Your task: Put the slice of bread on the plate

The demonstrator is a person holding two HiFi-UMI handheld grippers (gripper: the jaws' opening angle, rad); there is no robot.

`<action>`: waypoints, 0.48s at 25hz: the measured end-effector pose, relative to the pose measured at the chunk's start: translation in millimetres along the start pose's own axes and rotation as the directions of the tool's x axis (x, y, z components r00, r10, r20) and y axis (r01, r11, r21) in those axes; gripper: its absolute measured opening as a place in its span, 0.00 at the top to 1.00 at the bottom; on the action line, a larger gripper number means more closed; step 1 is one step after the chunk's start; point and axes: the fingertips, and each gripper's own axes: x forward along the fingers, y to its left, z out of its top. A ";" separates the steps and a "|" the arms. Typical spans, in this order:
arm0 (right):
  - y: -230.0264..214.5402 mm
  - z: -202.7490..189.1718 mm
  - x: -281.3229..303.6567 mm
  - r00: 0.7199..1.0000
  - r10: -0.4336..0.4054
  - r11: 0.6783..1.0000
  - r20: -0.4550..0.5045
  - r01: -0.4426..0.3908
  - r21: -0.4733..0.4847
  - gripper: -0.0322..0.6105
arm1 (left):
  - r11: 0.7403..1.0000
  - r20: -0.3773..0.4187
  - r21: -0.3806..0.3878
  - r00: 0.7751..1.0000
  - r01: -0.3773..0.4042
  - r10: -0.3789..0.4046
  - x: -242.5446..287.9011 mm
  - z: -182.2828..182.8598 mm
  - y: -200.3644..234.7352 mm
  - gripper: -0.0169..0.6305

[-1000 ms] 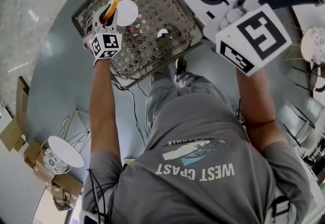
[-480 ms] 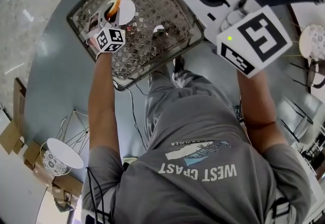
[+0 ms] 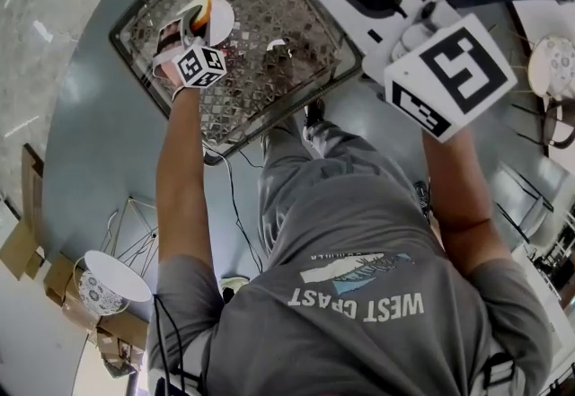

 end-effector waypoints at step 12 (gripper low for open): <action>-11.3 -25.1 2.9 0.999 -0.006 1.000 -0.050 0.007 0.026 0.94 | 0.979 -0.112 0.199 0.993 0.043 -0.021 29.7 -24.3 -40.3 0.82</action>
